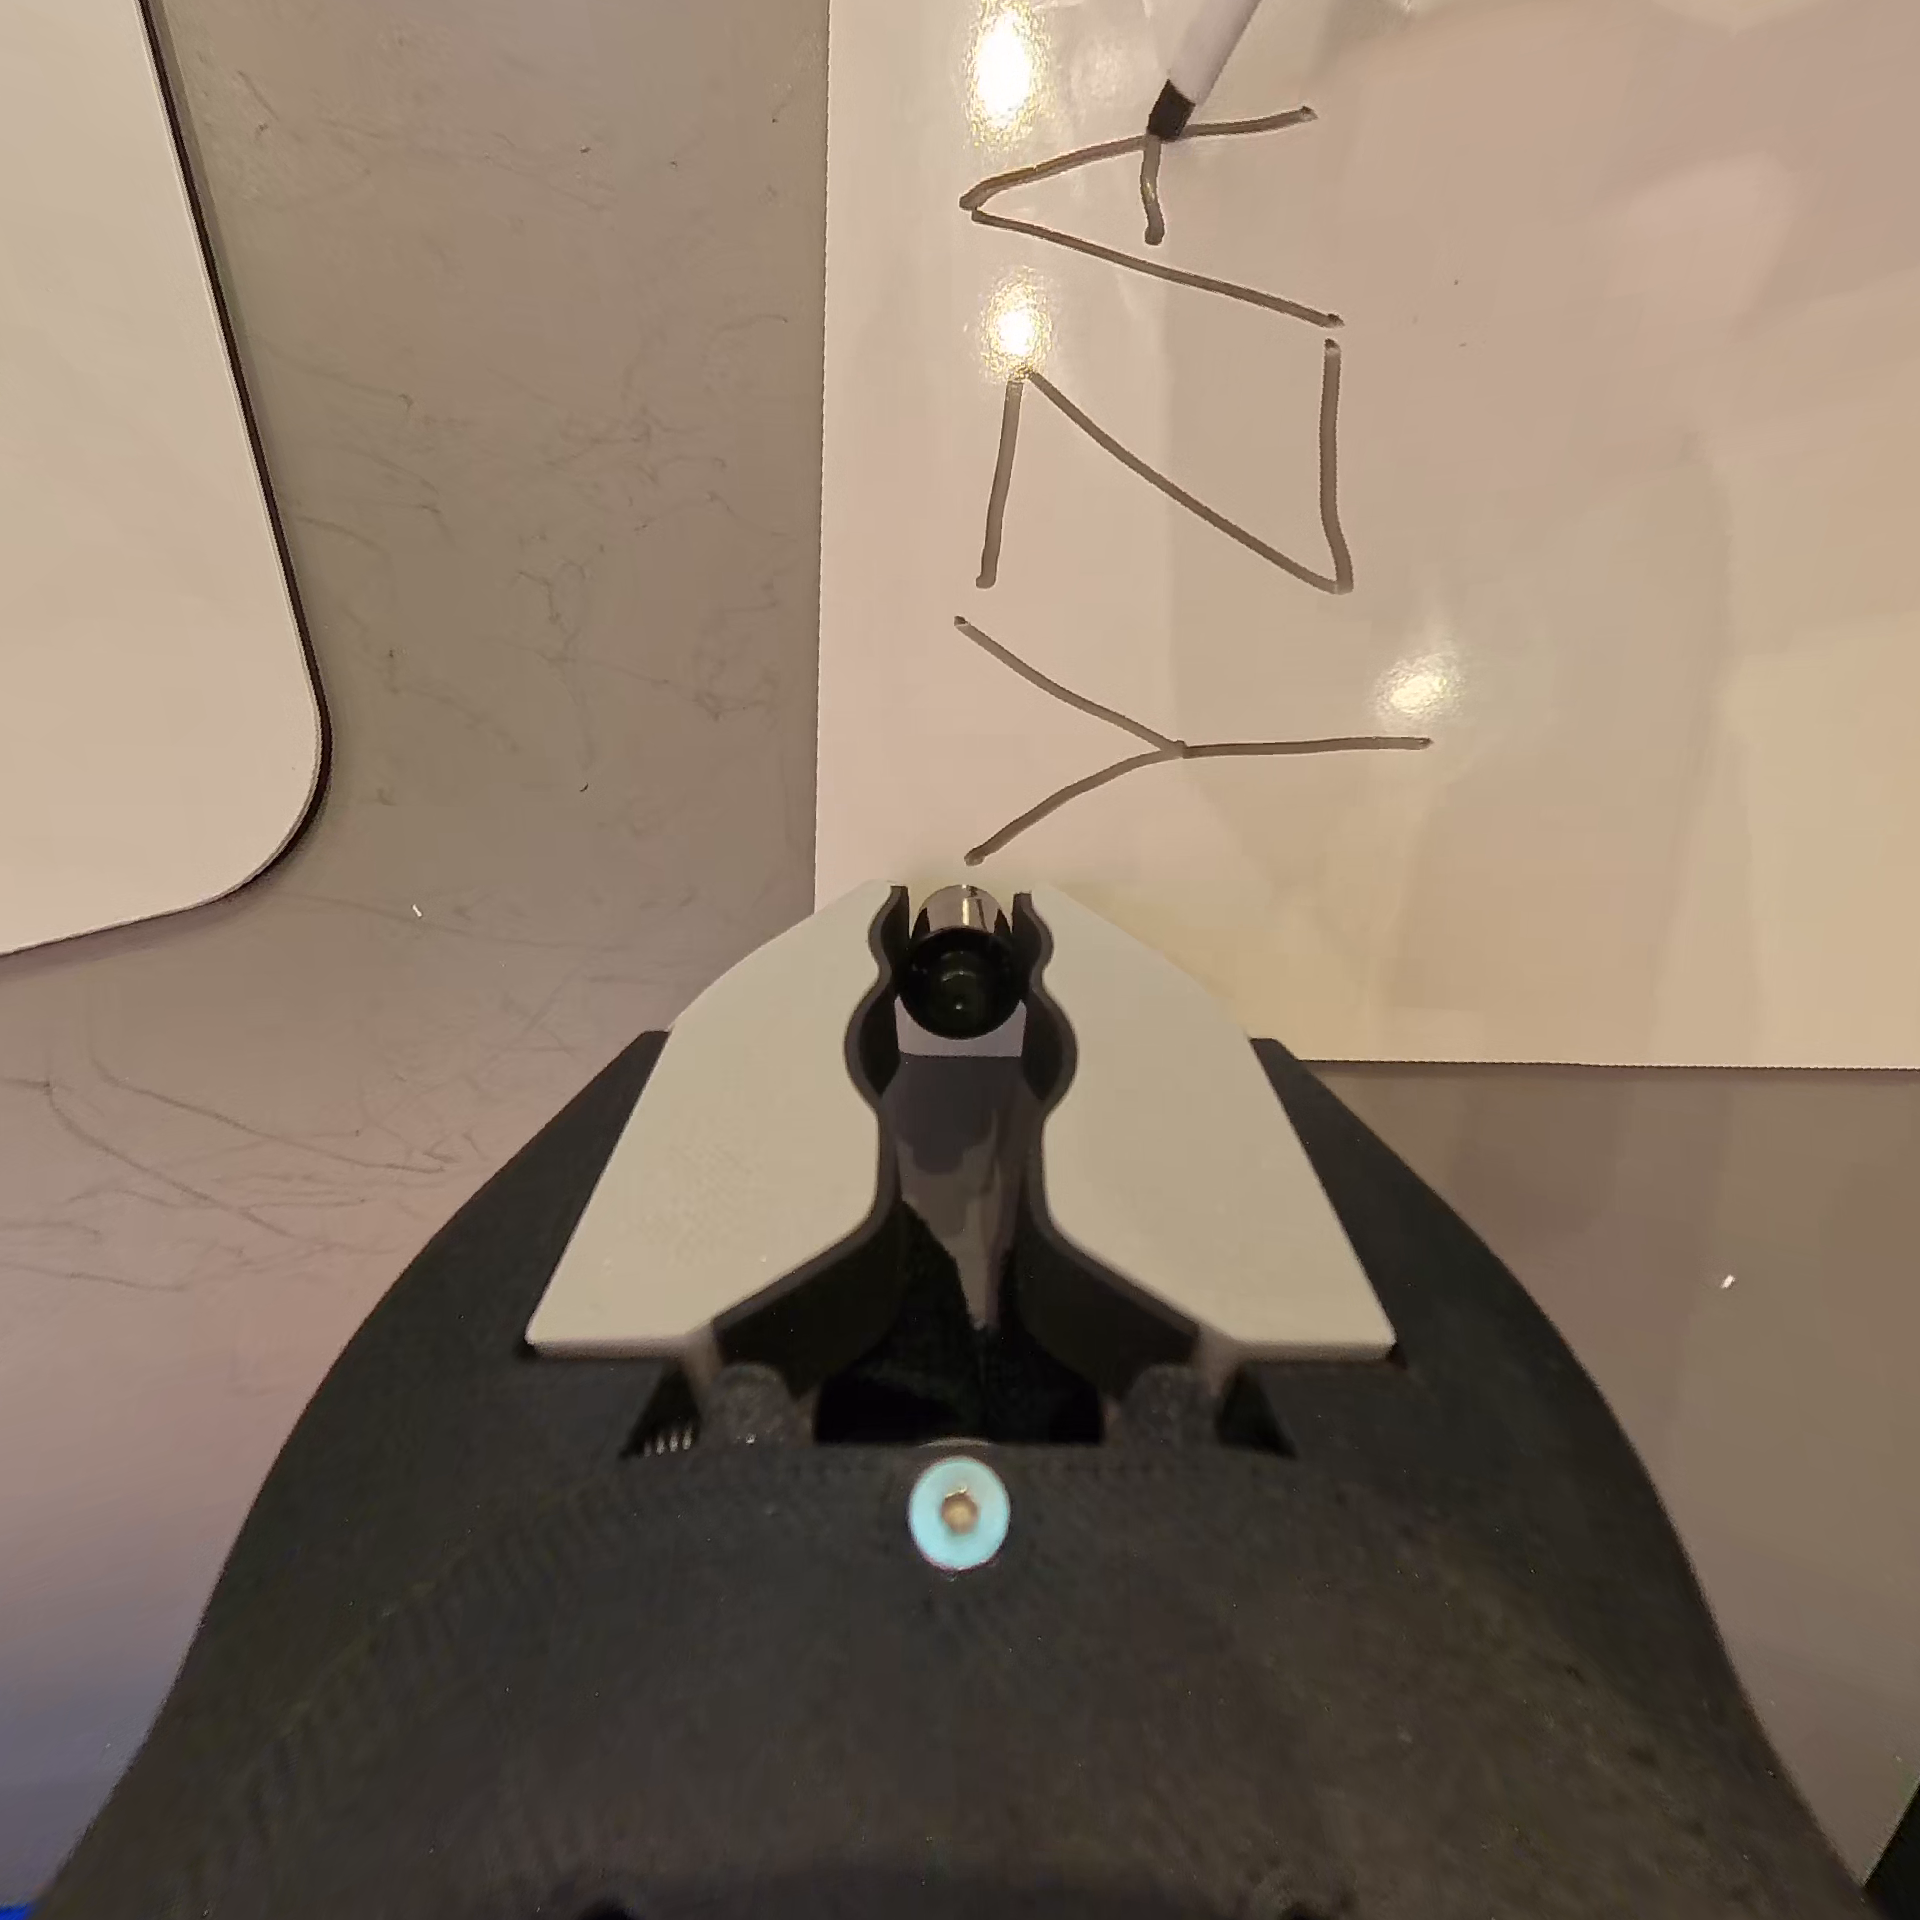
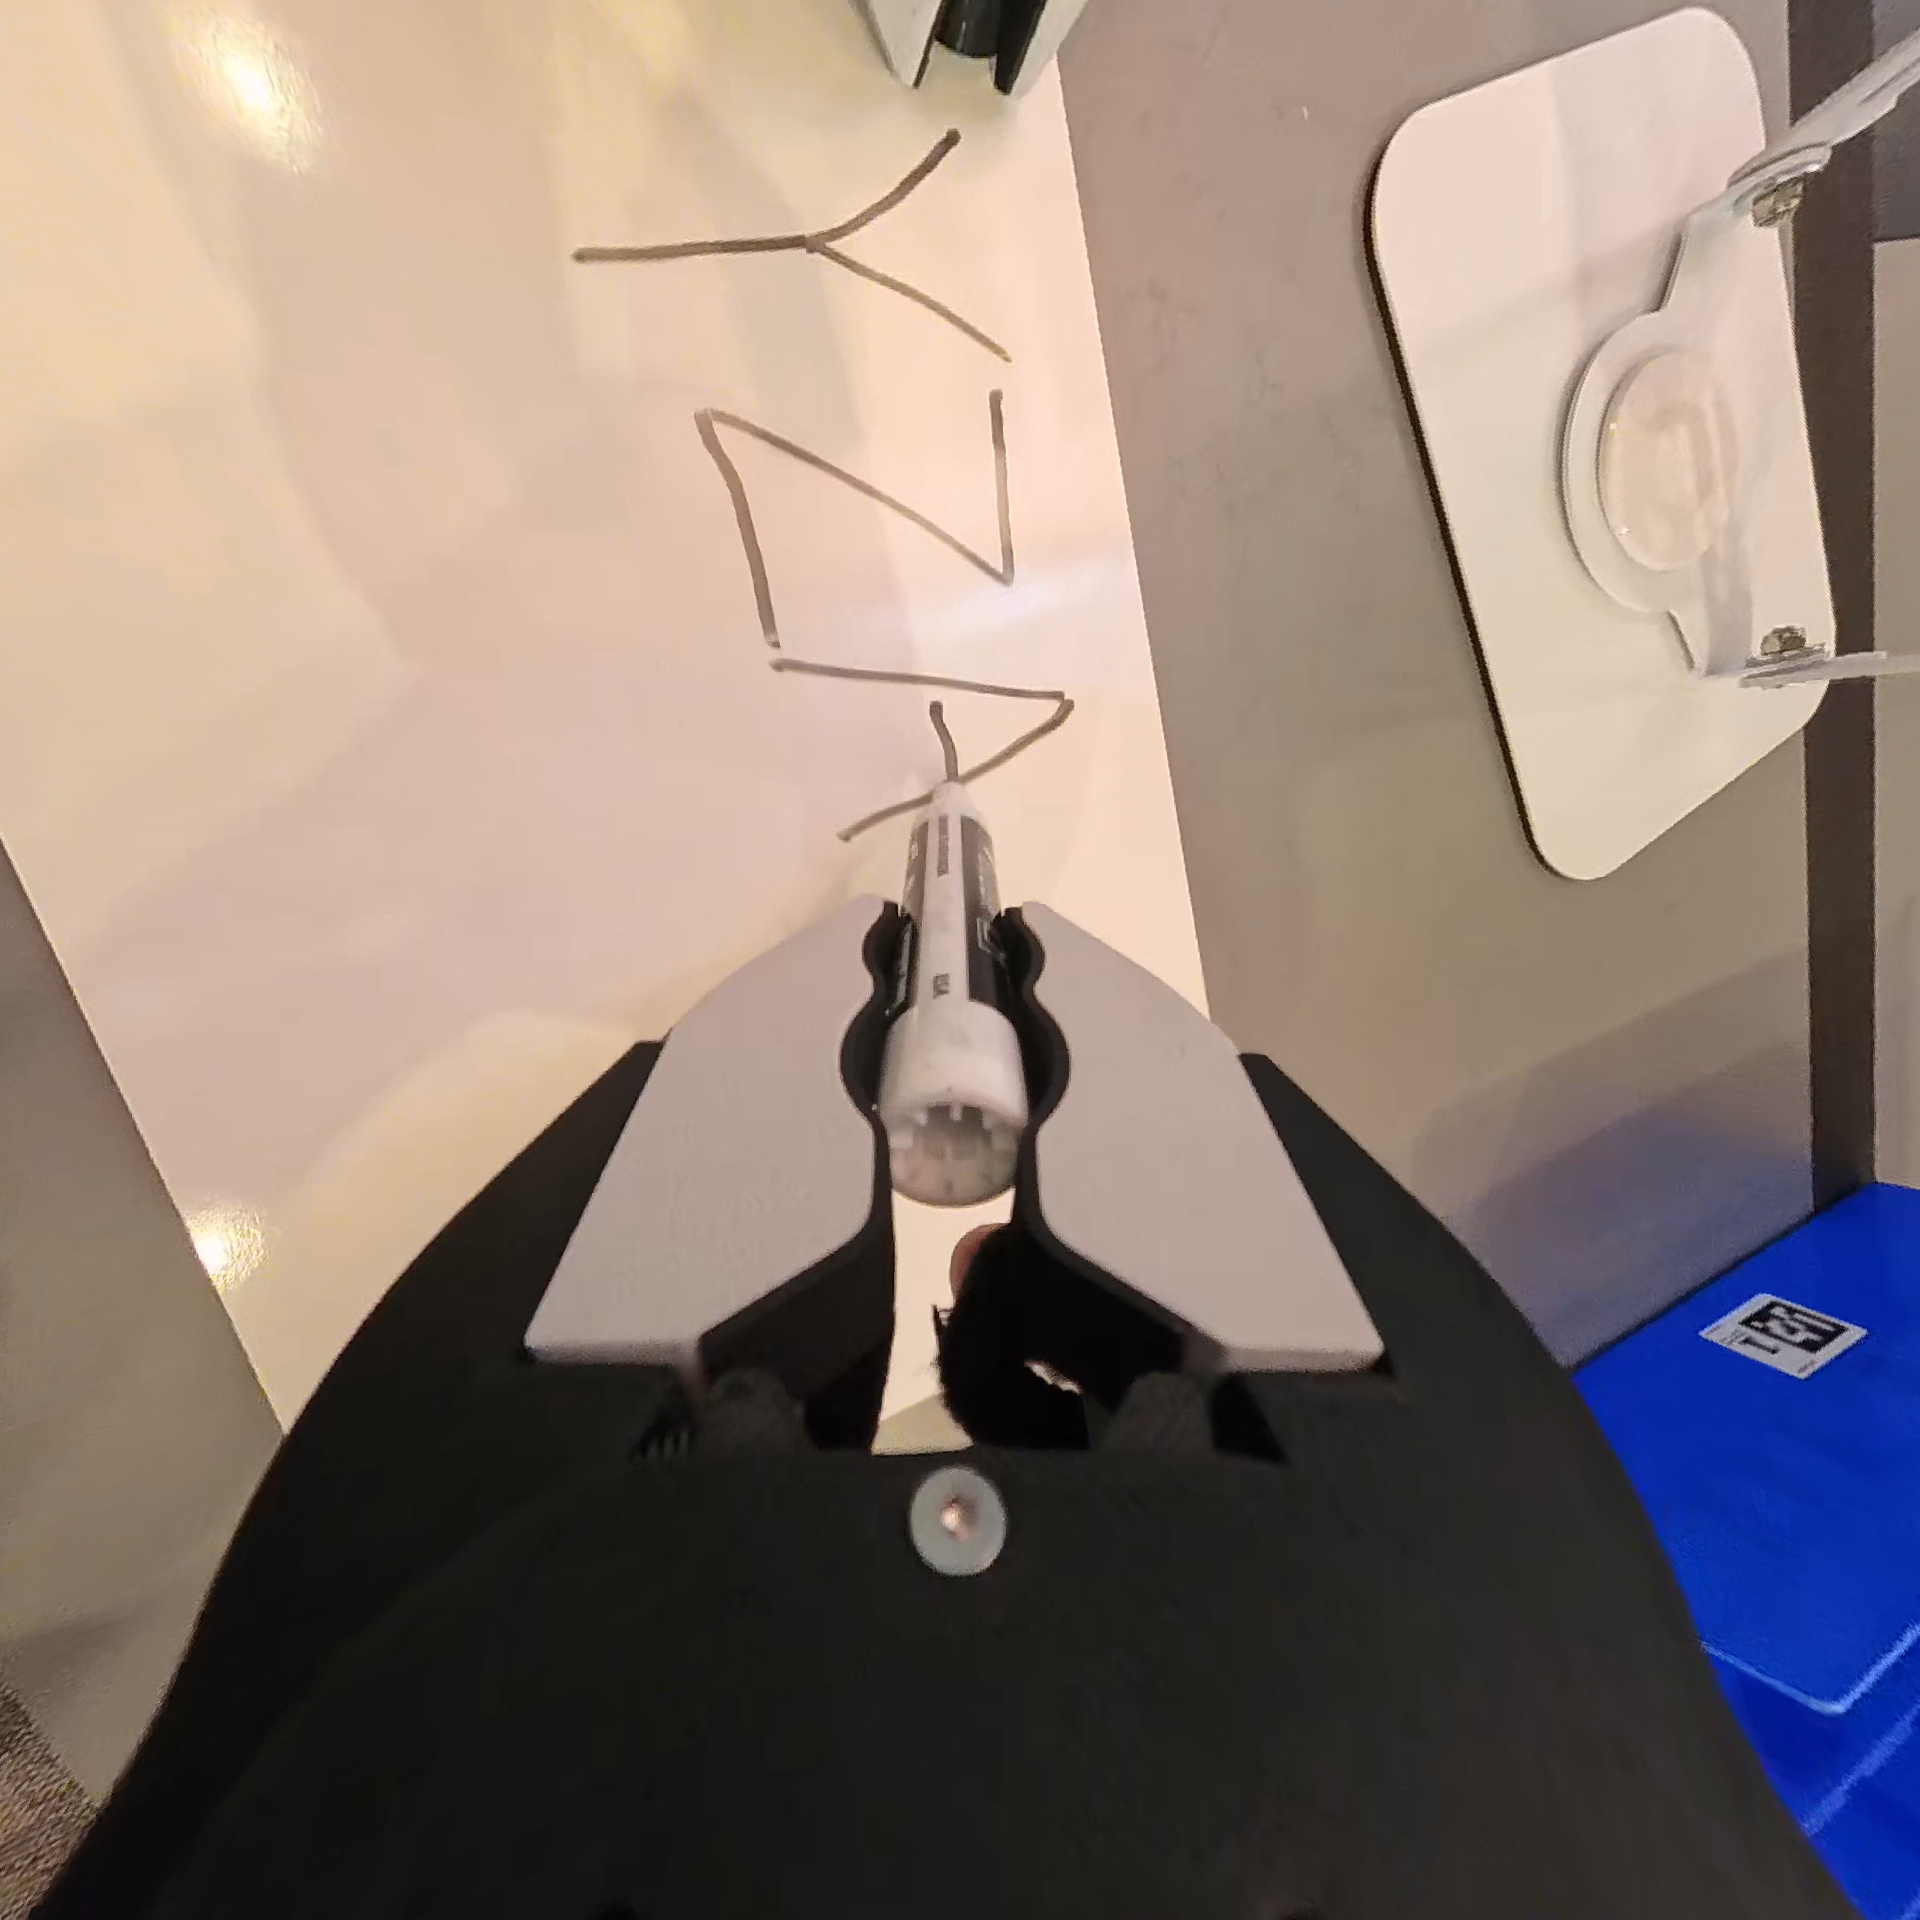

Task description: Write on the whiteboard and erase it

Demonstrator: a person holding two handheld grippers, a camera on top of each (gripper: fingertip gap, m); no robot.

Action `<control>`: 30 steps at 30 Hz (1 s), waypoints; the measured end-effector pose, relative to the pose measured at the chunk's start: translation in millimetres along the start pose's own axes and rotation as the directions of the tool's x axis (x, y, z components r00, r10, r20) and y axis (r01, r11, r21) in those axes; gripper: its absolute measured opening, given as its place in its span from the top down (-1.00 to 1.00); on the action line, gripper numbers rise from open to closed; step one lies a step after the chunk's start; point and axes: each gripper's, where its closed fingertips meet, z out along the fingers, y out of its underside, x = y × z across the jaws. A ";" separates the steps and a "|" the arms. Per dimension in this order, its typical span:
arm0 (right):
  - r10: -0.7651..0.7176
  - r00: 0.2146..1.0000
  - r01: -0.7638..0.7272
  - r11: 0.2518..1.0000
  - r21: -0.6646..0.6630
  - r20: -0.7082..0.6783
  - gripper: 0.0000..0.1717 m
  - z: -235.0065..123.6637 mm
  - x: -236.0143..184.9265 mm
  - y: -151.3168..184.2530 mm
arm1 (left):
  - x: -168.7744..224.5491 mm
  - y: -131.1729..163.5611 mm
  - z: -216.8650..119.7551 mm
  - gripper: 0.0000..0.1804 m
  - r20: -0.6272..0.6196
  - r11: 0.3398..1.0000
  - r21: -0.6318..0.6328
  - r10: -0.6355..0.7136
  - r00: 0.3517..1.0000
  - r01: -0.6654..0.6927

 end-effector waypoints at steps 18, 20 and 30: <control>0.020 1.000 -0.019 0.999 0.043 -0.021 0.77 -0.2 13.2 -12.5 | 0.1 0.1 0.1 0.79 0.000 1.000 0.000 0.001 1.000 -0.001; 0.043 0.998 -0.041 0.999 0.035 -0.036 0.77 -3.7 21.2 -3.2 | 0.0 0.1 0.2 0.78 -0.002 1.000 0.001 0.000 1.000 0.000; 0.028 0.998 -0.028 1.000 -0.006 -0.052 0.77 10.5 32.0 6.9 | 0.1 0.0 0.2 0.78 0.000 1.000 0.000 0.000 1.000 0.000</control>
